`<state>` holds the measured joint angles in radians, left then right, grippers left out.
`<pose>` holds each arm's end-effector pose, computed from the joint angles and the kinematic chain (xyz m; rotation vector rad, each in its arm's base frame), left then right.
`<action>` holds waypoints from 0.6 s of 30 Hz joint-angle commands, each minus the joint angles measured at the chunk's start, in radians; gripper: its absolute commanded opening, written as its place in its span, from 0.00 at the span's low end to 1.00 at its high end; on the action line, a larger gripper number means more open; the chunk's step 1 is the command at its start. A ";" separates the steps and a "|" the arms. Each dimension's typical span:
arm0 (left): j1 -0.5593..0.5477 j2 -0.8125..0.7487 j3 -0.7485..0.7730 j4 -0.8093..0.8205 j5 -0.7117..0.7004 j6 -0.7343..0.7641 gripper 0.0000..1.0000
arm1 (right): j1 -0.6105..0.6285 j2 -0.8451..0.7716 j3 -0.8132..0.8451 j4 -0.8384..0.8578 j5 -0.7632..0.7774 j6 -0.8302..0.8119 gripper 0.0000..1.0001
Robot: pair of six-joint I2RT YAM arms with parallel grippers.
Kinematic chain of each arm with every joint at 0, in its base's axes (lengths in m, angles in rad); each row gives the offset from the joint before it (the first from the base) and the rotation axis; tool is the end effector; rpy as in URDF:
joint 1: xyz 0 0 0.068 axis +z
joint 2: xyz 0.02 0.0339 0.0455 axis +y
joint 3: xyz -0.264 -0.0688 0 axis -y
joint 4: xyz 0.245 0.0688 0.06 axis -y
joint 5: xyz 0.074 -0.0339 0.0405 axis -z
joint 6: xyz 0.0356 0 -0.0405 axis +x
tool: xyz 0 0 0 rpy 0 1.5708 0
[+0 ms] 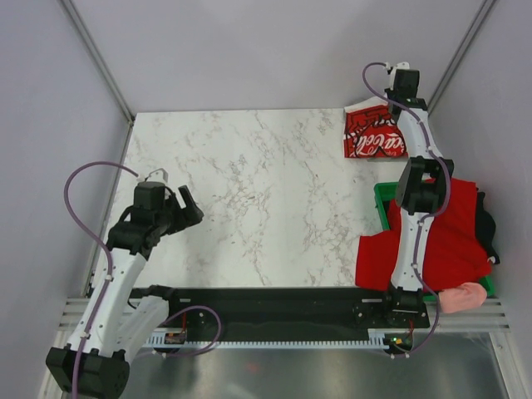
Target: Fold and stack the t-shirts
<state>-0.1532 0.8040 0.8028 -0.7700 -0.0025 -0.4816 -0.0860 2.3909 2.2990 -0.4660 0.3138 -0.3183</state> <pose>0.1586 -0.0244 0.2869 -0.3875 2.3312 -0.3088 0.5510 -0.0585 0.2737 -0.0616 2.1508 -0.5709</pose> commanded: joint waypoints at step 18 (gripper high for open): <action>-0.014 0.041 0.001 0.014 -0.045 -0.034 0.88 | -0.047 0.301 0.082 0.598 0.277 0.048 0.98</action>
<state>-0.1596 0.8482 0.8028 -0.7712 -0.0257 -0.4828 -0.1314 2.7186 2.3669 -0.0086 0.5228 -0.2867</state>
